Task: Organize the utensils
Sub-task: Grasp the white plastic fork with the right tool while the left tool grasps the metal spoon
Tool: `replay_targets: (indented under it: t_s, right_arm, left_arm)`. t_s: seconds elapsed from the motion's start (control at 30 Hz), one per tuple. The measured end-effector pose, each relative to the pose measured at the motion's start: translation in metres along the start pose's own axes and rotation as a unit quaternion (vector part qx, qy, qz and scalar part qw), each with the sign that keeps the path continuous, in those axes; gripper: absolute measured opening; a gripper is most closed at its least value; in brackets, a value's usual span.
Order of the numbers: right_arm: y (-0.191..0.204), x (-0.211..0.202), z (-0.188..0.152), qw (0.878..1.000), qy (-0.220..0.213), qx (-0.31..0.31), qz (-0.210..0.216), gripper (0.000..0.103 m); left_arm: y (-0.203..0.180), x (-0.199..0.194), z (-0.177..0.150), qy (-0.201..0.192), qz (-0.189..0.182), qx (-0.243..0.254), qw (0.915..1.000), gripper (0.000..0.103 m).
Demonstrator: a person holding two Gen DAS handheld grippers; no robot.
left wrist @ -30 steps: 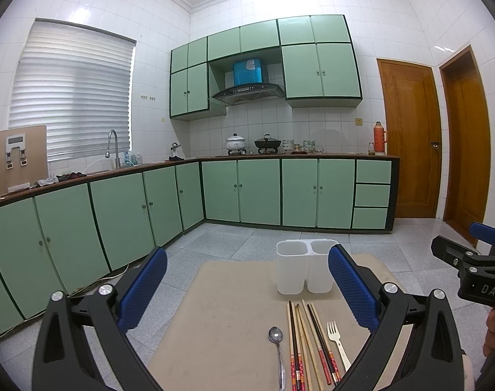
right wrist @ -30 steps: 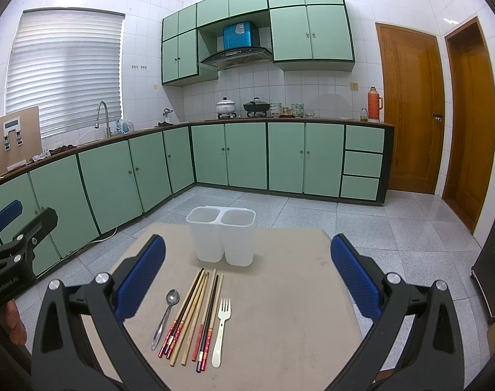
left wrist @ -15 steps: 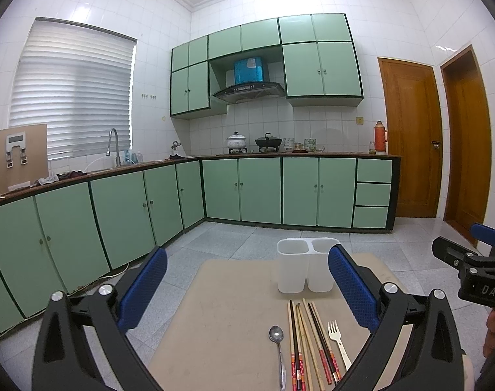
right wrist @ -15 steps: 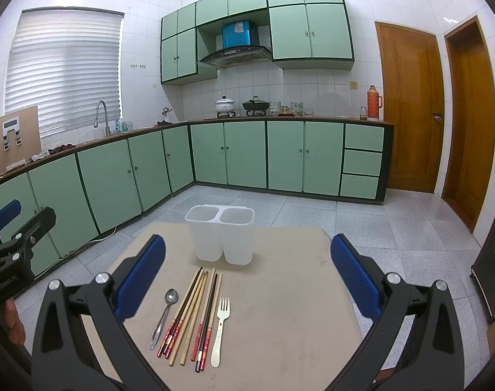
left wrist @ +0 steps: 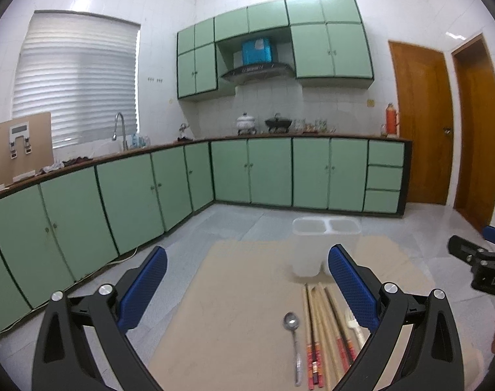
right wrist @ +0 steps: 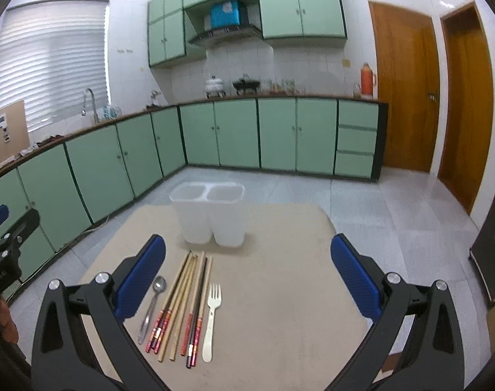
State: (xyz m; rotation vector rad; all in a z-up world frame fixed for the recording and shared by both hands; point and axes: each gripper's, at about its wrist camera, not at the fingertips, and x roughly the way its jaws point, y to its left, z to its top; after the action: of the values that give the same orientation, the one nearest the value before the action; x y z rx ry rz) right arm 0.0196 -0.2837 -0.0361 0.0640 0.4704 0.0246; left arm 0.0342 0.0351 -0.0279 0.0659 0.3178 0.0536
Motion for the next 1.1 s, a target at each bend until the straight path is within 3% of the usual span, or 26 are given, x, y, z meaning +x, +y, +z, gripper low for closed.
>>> replay_targets:
  t_s: [0.23,0.33,0.4,0.63,0.87,1.1]
  right_arm:
    - [0.003,0.059,-0.023,0.998,0.064,-0.006,-0.006,0.098]
    - [0.009,0.085,-0.034,0.996,0.092,-0.011,-0.003,0.09]
    - [0.013,0.102,-0.041,0.993,0.114,-0.016,0.007,0.077]
    - [0.026,0.156,-0.063,0.982,0.186,-0.017,0.034,0.067]
    - [0.034,0.192,-0.077,0.971,0.235,-0.017,0.048,0.056]
    - [0.043,0.208,-0.086,0.964,0.26,-0.021,0.047,0.049]
  left_arm:
    - [0.004,0.054,-0.025,0.077,0.01,0.005,0.997,0.097]
    - [0.001,0.078,-0.042,0.111,0.013,0.016,0.9936,0.097]
    - [0.0,0.095,-0.054,0.14,0.01,0.019,0.9899,0.097]
    - [-0.007,0.145,-0.092,0.217,-0.003,0.02,0.9759,0.09]
    - [-0.014,0.169,-0.104,0.252,-0.016,0.026,0.9672,0.09]
    - [-0.019,0.179,-0.104,0.262,-0.018,0.029,0.9644,0.09]
